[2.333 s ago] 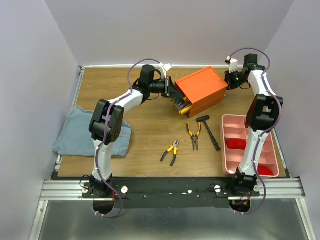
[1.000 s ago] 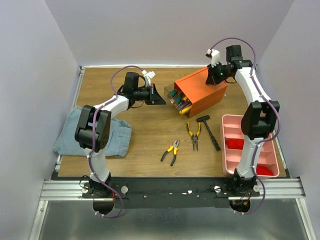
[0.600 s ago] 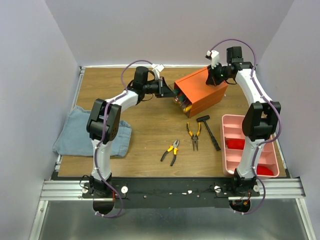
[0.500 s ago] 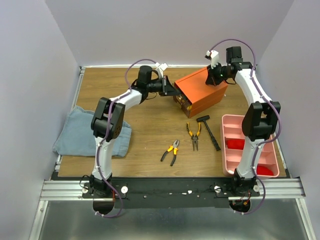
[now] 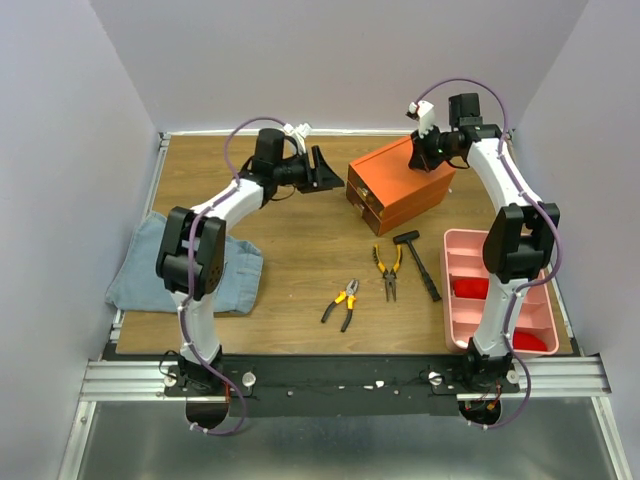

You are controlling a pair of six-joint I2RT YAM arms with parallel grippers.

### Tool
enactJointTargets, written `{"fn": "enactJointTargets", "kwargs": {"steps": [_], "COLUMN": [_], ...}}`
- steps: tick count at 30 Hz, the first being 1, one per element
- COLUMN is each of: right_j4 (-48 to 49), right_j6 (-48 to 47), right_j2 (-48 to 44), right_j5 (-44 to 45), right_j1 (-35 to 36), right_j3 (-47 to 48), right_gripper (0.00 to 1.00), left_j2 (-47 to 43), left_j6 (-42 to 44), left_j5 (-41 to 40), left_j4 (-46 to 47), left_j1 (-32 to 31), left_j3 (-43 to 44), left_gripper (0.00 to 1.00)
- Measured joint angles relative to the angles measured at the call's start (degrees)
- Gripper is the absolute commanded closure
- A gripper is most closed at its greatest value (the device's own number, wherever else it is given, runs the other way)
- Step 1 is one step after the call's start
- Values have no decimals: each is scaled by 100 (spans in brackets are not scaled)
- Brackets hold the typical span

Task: Sort the tools into containers

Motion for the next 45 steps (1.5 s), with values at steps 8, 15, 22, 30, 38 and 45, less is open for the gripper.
{"fn": "enactJointTargets", "kwargs": {"steps": [8,15,22,30,38,45], "right_j4": [-4,33,114,227,278,299], "right_j6": [-2,-2,17,39,103,107], "right_j2": [4,-37,-98,-162,-197,-205], "right_j5": [24,122,214,271,492,581], "right_j1": [4,35,63,74,111,149], "right_j3": [13,-46,-136,-249,-352,-361], "right_gripper": [99,99,99,99,99,99], "left_j2": [116,1012,1200,1333,1399,1001], "left_j6": [264,-101,-511,-1202,-1445,-1296], "left_j5": [-957,-1631,-2070,-2430,-2959,-3263], "left_j4": [-1235,-1663,-1781,-1751,-2553,-2949], "left_j1": [-37,-599,-841,-920,-1034,-977], "left_j3": [533,898,964,1084,1534,1193], "left_gripper": [35,35,38,41,51,51]}}
